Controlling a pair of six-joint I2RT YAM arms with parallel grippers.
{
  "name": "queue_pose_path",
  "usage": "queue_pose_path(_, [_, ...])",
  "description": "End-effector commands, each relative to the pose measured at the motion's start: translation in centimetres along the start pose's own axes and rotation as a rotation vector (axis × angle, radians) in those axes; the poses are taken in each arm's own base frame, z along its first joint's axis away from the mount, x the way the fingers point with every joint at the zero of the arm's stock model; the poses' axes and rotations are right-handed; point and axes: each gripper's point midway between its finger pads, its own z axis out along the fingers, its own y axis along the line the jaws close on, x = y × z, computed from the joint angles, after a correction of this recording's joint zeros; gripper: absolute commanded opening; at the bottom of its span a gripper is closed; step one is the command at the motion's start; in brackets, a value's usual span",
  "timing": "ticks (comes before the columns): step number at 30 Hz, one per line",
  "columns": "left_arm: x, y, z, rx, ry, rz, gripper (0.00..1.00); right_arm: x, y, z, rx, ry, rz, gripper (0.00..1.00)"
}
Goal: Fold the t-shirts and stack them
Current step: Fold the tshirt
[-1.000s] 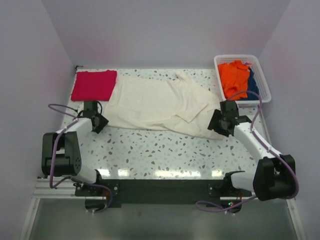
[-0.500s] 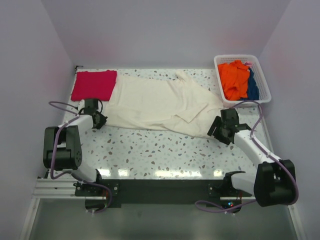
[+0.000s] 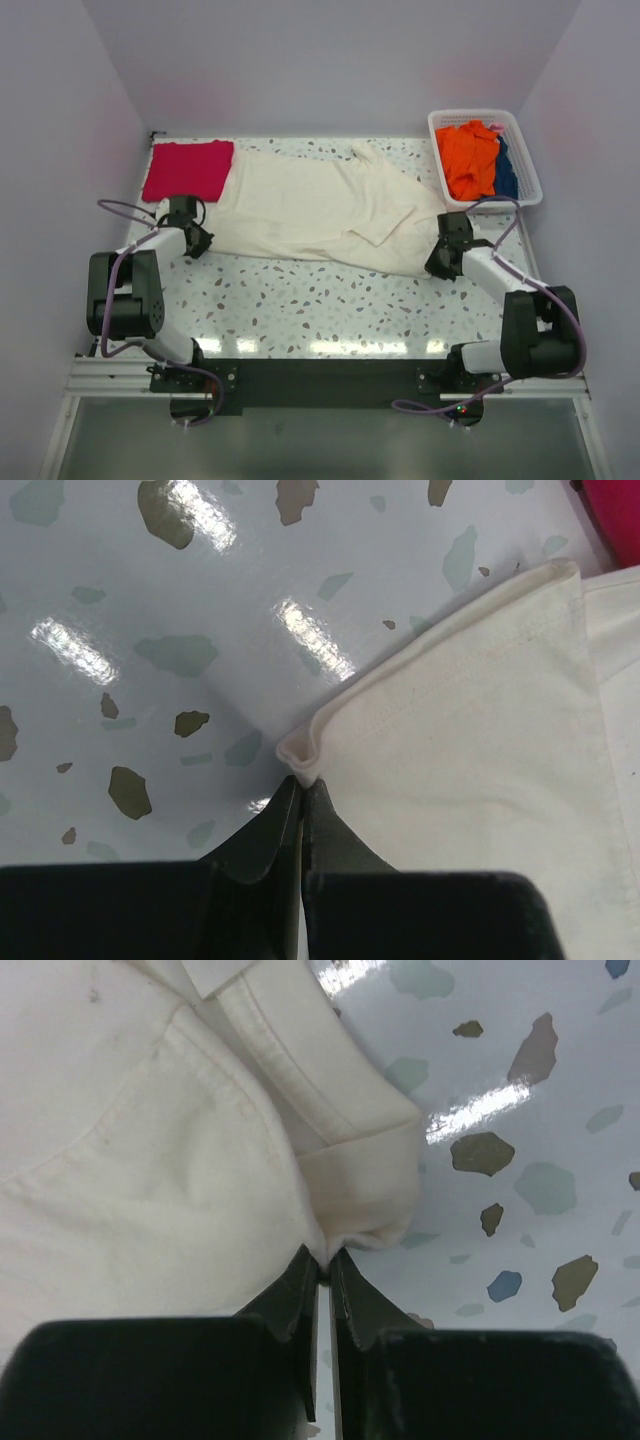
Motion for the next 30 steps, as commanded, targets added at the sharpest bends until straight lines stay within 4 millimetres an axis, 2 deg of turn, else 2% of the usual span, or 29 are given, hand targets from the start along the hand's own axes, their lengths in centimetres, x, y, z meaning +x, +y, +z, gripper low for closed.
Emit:
queue_pose_path(1, [-1.5,1.2,-0.8,-0.066,-0.051,0.046,0.0,-3.9,0.7,-1.4,0.006,-0.102,0.0,0.03])
queue_pose_path(2, [-1.7,1.3,-1.0,-0.068,-0.063,0.045,0.0,-4.2,0.2,-2.3,0.018,-0.119,-0.006,0.0])
queue_pose_path(5, [-2.0,1.7,-1.4,-0.08,-0.077,0.05,0.0,-5.3,-0.6,-4.7,0.025,-0.153,-0.009,0.0])
queue_pose_path(8, [-2.3,2.3,-2.0,-0.104,-0.086,0.06,0.0,-5.8,-1.4,-6.3,0.026,-0.166,-0.01,0.0])
queue_pose_path(9, [-2.6,2.4,-2.3,-0.102,-0.096,0.059,0.0,-5.6,-1.5,-7.1,0.012,-0.166,-0.008,0.0])
queue_pose_path(15, [-2.5,3.9,-4.1,-0.137,-0.113,0.062,0.0,-3.5,-2.5,-8.1,0.001,-0.135,0.012,0.0])
queue_pose_path(19, [-1.6,5.7,-5.0,-0.171,-0.111,0.06,0.0,-2.2,-3.0,-8.7,-0.002,-0.117,0.057,0.0])
queue_pose_path(22, [-0.7,6.9,-5.6,-0.186,-0.107,0.05,0.0,-1.2,-2.9,-9.3,-0.032,-0.105,0.102,0.06])
queue_pose_path(24, [-0.2,7.5,-5.8,-0.192,-0.101,0.045,0.0,-0.7,-3.0,-9.8,-0.05,-0.109,0.119,0.15])
queue_pose_path(26, [-0.1,7.8,-6.1,-0.195,-0.104,0.042,0.09,-0.3,-3.2,-10.2,-0.058,-0.115,0.136,0.28])
queue_pose_path(27, [0.0,8.0,-6.2,-0.2,-0.1,0.038,0.3,-0.1,-3.5,-10.4,-0.054,-0.113,0.14,0.32])
queue_pose_path(28, [-0.1,7.9,-6.4,-0.194,-0.103,0.038,0.41,-0.1,-3.4,-10.6,-0.063,-0.118,0.14,0.46])
queue_pose_path(29, [-0.4,7.5,-6.8,-0.172,-0.111,0.034,0.51,-0.2,-3.2,-10.9,-0.077,-0.121,0.135,0.51])
queue_pose_path(30, [-0.6,7.2,-7.0,-0.156,-0.119,0.038,0.65,-0.4,-2.8,-11.3,-0.101,-0.13,0.13,0.55])
